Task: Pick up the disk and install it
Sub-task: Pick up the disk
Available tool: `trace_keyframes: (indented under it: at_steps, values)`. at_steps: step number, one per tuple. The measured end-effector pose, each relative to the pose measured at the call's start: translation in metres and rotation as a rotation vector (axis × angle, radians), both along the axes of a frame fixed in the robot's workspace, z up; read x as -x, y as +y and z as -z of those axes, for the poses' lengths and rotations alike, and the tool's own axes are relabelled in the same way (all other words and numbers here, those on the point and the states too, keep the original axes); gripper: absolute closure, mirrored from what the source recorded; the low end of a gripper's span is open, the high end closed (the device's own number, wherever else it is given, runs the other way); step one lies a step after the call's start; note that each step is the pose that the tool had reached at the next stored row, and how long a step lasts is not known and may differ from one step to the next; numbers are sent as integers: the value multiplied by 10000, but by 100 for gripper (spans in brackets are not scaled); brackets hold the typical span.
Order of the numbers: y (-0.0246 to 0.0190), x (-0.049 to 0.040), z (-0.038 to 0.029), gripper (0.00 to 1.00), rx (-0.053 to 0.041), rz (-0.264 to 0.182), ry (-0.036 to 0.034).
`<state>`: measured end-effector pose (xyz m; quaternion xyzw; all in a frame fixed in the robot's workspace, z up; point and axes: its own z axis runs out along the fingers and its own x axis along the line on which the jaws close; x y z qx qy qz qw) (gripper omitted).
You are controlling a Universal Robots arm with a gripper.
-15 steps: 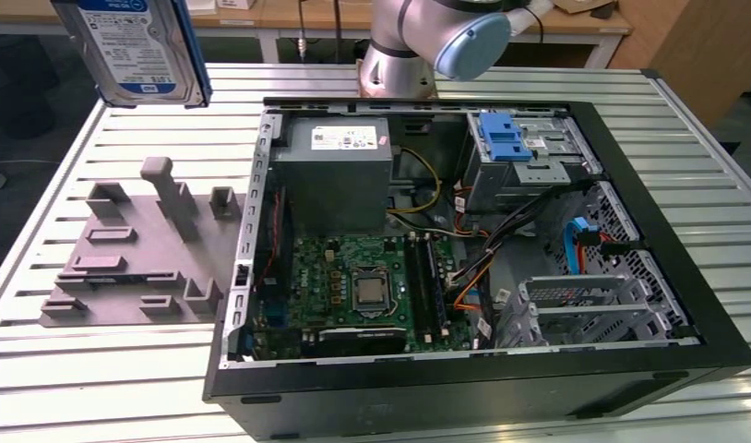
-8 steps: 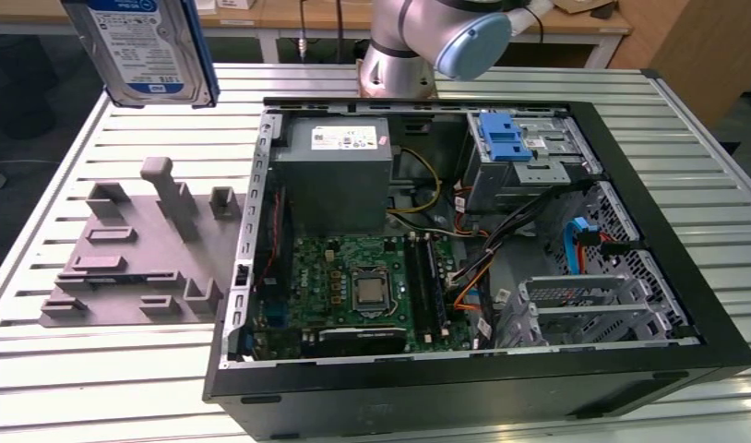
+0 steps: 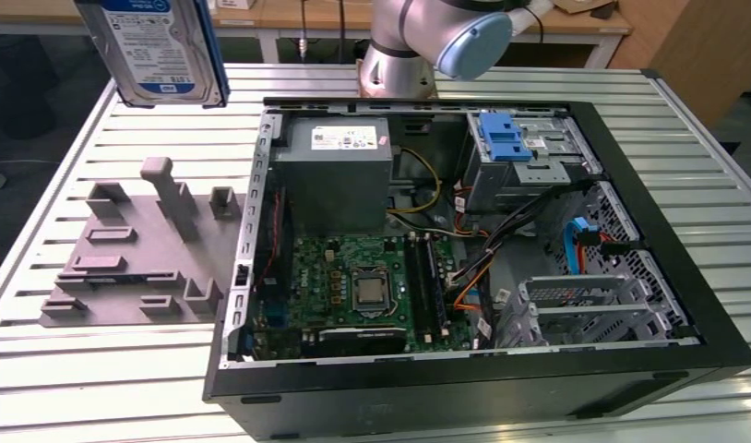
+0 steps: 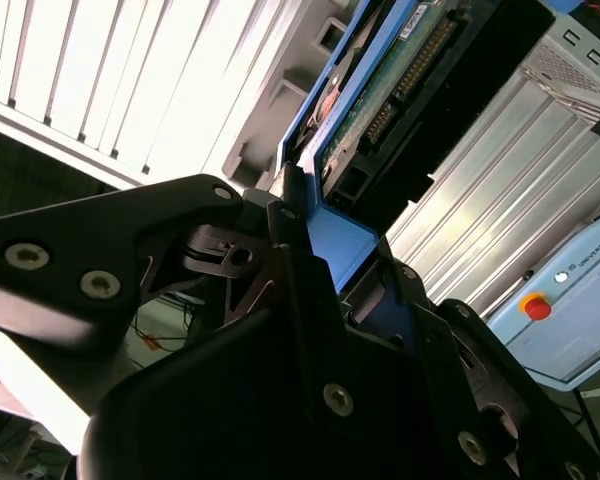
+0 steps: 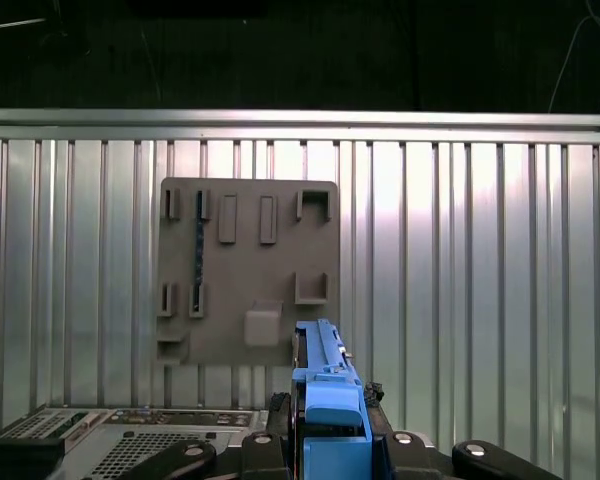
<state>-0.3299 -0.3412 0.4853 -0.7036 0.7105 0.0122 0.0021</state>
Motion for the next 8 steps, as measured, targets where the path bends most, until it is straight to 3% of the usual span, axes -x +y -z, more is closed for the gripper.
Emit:
trace_keyframes:
  at_steps: [8]
  values:
    - [0,-98,0,64,0,0,0]
